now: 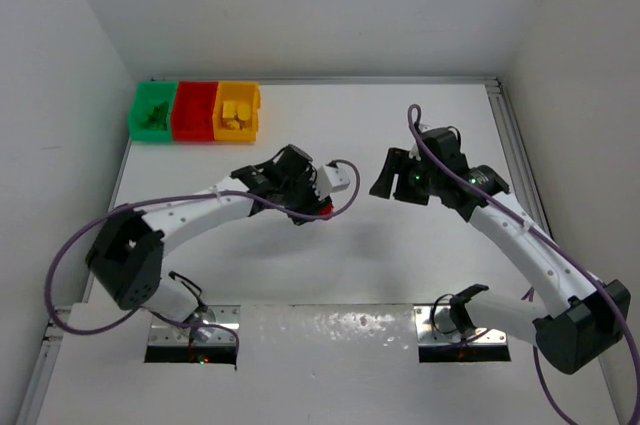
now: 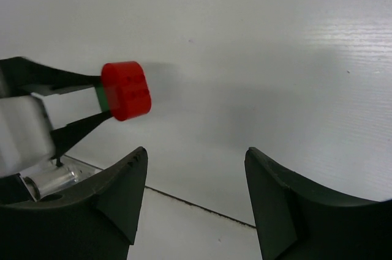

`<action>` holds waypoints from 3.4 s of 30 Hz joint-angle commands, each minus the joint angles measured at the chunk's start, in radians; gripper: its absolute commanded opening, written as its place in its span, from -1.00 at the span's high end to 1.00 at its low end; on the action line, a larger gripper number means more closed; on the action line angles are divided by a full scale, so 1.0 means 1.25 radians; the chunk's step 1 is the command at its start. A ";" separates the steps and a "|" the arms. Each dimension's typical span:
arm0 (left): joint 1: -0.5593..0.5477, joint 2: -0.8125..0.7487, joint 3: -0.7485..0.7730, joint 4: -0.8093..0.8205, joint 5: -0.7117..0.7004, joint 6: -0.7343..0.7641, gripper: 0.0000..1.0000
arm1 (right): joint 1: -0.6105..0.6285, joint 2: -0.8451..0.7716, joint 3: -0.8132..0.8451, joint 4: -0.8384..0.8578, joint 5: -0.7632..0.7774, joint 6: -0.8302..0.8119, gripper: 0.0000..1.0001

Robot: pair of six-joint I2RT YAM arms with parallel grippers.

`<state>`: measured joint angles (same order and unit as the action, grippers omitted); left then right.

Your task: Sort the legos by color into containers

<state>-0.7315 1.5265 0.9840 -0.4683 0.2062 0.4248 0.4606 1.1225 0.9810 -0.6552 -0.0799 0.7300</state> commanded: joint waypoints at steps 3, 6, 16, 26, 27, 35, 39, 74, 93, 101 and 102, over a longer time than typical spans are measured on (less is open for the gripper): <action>0.007 -0.108 0.121 -0.062 0.109 -0.018 1.00 | -0.013 -0.008 0.027 0.091 -0.033 0.012 -0.29; 0.007 -0.129 0.153 -0.083 0.114 -0.020 1.00 | -0.013 -0.014 0.031 0.159 -0.106 0.036 -0.29; 0.006 -0.100 0.260 -0.098 0.106 -0.001 1.00 | 0.027 0.039 -0.015 0.377 -0.262 0.147 -0.37; 0.006 -0.096 0.277 -0.105 0.112 -0.008 1.00 | 0.049 0.075 -0.017 0.381 -0.264 0.147 -0.34; 0.006 -0.096 0.276 -0.104 0.112 -0.010 1.00 | 0.050 0.076 -0.018 0.393 -0.265 0.152 -0.33; 0.006 -0.087 0.305 -0.106 0.122 -0.038 1.00 | 0.056 0.090 -0.023 0.425 -0.276 0.168 0.48; 0.007 -0.087 0.307 -0.109 0.119 -0.039 1.00 | 0.056 0.086 -0.014 0.398 -0.270 0.152 0.87; 0.612 0.251 0.680 -0.267 0.057 -0.244 1.00 | -0.033 -0.115 0.015 0.127 -0.058 0.020 1.00; 0.840 0.544 0.937 -0.084 -0.277 -0.320 1.00 | -0.032 -0.131 -0.004 0.105 -0.045 0.033 1.00; 0.848 0.675 1.009 -0.011 -0.294 -0.291 1.00 | -0.032 -0.061 0.112 0.032 -0.046 0.033 1.00; 0.850 0.695 1.017 -0.012 -0.277 -0.287 1.00 | -0.033 -0.060 0.116 0.033 -0.047 0.039 1.00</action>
<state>0.3408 2.3795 2.1818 -0.5568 -0.1375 0.0517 0.4194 1.0466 1.0569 -0.6117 -0.1402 0.7750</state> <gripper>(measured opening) 0.344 0.348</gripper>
